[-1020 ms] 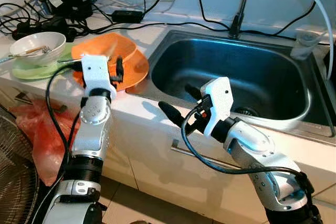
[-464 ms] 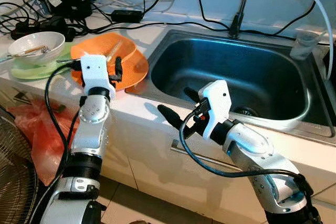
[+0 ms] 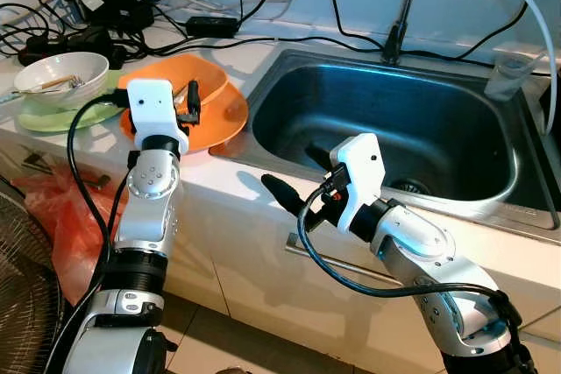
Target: Kitchen organization
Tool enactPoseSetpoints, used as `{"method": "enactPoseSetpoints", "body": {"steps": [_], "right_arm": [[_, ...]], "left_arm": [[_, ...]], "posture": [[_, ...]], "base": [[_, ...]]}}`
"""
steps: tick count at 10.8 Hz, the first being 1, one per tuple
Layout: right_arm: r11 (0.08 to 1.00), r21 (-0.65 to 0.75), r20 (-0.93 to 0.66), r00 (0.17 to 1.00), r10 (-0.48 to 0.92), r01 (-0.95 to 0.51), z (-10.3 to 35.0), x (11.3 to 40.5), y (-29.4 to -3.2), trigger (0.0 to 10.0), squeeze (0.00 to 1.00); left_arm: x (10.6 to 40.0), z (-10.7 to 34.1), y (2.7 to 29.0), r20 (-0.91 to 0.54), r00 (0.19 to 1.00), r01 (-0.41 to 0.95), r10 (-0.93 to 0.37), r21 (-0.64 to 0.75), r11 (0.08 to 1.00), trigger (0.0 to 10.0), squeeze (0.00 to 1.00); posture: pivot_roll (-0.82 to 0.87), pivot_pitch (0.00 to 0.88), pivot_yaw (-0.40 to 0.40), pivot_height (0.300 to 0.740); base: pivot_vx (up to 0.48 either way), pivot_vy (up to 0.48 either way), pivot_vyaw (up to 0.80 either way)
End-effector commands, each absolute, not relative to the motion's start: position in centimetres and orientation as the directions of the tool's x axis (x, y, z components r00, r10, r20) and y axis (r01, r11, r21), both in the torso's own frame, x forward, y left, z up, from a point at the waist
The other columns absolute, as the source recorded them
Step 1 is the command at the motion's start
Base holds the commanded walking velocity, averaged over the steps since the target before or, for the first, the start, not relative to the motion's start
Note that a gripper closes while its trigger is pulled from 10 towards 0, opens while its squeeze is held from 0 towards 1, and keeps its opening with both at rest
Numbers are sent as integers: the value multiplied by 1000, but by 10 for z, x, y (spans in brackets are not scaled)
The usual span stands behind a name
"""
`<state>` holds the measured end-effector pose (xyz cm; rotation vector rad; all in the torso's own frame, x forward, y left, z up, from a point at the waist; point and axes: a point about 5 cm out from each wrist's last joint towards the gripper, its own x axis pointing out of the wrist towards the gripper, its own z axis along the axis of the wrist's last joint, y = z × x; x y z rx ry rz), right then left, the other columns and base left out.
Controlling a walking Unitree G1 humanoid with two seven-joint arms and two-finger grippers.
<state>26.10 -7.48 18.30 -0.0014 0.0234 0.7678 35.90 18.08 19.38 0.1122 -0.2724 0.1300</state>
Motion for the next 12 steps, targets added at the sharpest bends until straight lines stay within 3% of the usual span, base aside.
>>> {"method": "enactPoseSetpoints", "body": {"steps": [1, 8, 12], "right_arm": [[717, -19, -1, 717, 697, -697, 188, 261, -73, 10000, 0], [708, -15, 10, 708, 706, -706, 189, 262, -70, 10000, 0], [702, -14, 7, 702, 712, -712, 189, 263, -69, 10000, 0]], "left_arm": [[358, 208, 185, 335, 933, -175, 134, 96, 980, 10000, 0], [342, 213, 178, 392, 912, -177, 121, 109, 978, 10000, 0], [340, 190, 173, 295, 948, -145, 116, 79, 986, 10000, 0]], "posture": [[44, 0, 33, 740], [62, 0, 22, 740], [62, 0, 17, 740]], "base": [[0, 0, 0], [0, 0, 0], [0, 0, 0]]}}
